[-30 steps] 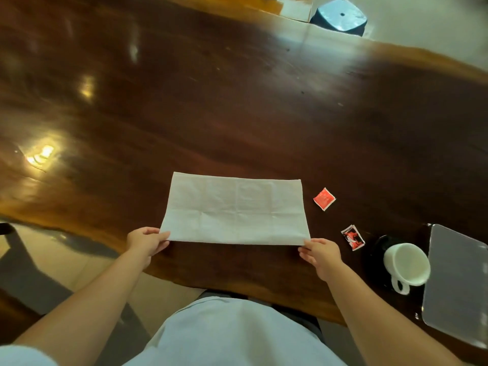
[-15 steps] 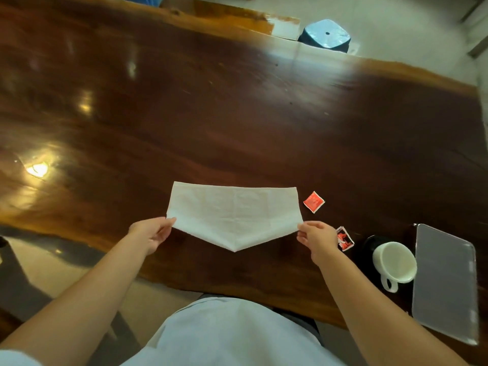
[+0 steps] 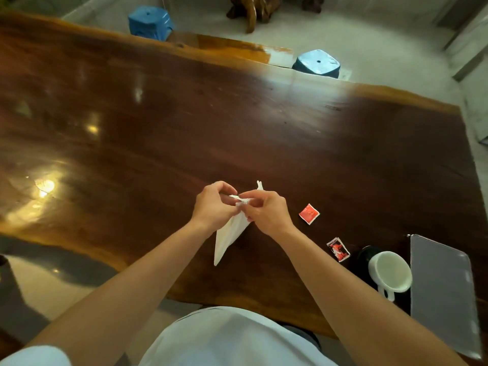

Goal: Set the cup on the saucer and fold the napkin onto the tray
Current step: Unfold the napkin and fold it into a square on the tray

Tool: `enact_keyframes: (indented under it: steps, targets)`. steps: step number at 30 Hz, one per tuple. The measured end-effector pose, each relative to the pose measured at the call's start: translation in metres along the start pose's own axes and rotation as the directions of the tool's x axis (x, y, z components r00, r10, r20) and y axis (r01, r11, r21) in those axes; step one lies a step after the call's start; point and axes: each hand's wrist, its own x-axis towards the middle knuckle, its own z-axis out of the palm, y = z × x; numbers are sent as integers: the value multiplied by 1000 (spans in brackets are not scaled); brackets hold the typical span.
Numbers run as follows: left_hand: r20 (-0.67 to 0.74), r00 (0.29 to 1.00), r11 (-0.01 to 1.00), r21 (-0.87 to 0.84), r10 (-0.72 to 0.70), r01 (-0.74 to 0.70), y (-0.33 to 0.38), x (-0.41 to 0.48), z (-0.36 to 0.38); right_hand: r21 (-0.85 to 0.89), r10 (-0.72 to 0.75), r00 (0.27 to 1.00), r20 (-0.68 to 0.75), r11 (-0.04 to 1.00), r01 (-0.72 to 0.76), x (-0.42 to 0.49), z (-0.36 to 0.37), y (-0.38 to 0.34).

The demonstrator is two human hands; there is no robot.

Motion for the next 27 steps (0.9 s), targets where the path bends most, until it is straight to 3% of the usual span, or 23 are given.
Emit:
enact_keyframes:
  steps: [11, 14, 19, 27]
  targets:
    - [-60, 939, 937, 115, 337, -329, 11, -12, -1, 29, -14, 995, 104, 1000, 11, -3, -18, -12]
    - [-73, 895, 891, 161, 440, -424, 14, -15, -4, 159, 57, 992, 112, 984, -75, -4, -20, -20]
    - [-69, 835, 827, 210, 545, -522, 14, -18, -7, 393, 271, 949, 160, 865, -313, -5, -21, -32]
    - [13, 762, 723, 305, 648, -620, 14, -22, -10, 414, 349, 919, 181, 821, -393, -6, -25, -35]
